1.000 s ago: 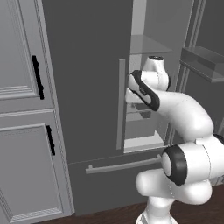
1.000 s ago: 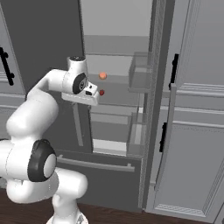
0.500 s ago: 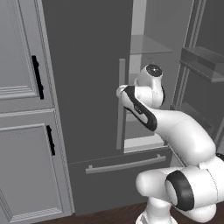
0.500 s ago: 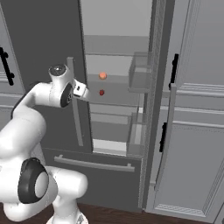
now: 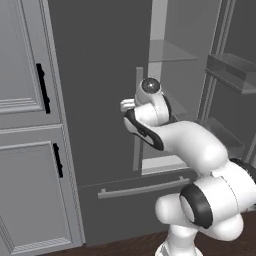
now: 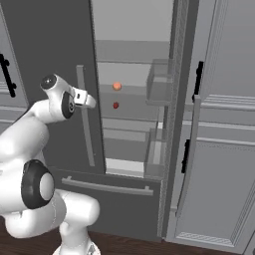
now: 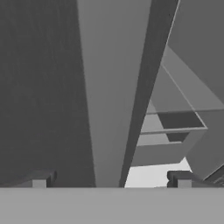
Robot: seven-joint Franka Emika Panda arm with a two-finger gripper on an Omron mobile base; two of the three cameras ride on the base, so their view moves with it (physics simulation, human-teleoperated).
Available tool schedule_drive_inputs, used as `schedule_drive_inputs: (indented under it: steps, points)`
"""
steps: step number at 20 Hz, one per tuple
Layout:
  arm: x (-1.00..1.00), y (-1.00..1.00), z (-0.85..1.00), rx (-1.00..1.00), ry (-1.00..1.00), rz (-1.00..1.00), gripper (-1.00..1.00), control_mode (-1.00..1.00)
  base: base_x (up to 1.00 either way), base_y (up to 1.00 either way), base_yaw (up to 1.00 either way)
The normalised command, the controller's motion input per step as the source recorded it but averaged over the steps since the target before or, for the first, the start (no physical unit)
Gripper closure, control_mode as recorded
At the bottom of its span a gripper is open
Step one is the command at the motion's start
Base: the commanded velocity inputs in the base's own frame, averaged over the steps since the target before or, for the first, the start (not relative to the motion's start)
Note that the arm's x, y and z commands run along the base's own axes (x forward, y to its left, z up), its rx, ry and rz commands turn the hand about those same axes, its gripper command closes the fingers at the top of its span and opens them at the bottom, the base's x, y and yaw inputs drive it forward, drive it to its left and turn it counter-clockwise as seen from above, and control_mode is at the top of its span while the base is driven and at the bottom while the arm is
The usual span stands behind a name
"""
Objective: Take the strawberry from the fridge and place it on top of the pancake, located on the dining counter.
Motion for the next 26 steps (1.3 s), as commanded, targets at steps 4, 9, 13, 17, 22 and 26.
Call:
schedule_drive_inputs:
  steps: [4, 9, 13, 17, 22, 26]
  points:
    - [0.39, 0.00, 0.00, 0.06, -0.07, 0.00, -1.00, -1.00, 0.00, 0.00, 0.00]
    - [0.61, -0.05, -0.12, 0.00, 0.00, 0.00, -1.00, -1.00, 0.00, 0.00, 0.00]
    - [0.45, 0.00, -0.14, 0.00, -0.08, 0.00, -1.00, -1.00, 0.00, 0.00, 0.00]
    - [0.11, 0.00, -0.03, 0.00, -0.14, 0.00, 1.00, -1.00, 0.00, 0.00, 0.00]
    - [0.08, 0.00, -0.01, 0.00, -0.04, 0.00, 1.00, -1.00, 0.00, 0.00, 0.00]
    - [-0.04, 0.04, 0.00, 0.00, 0.01, 0.00, 1.00, -1.00, 0.00, 0.00, 0.00]
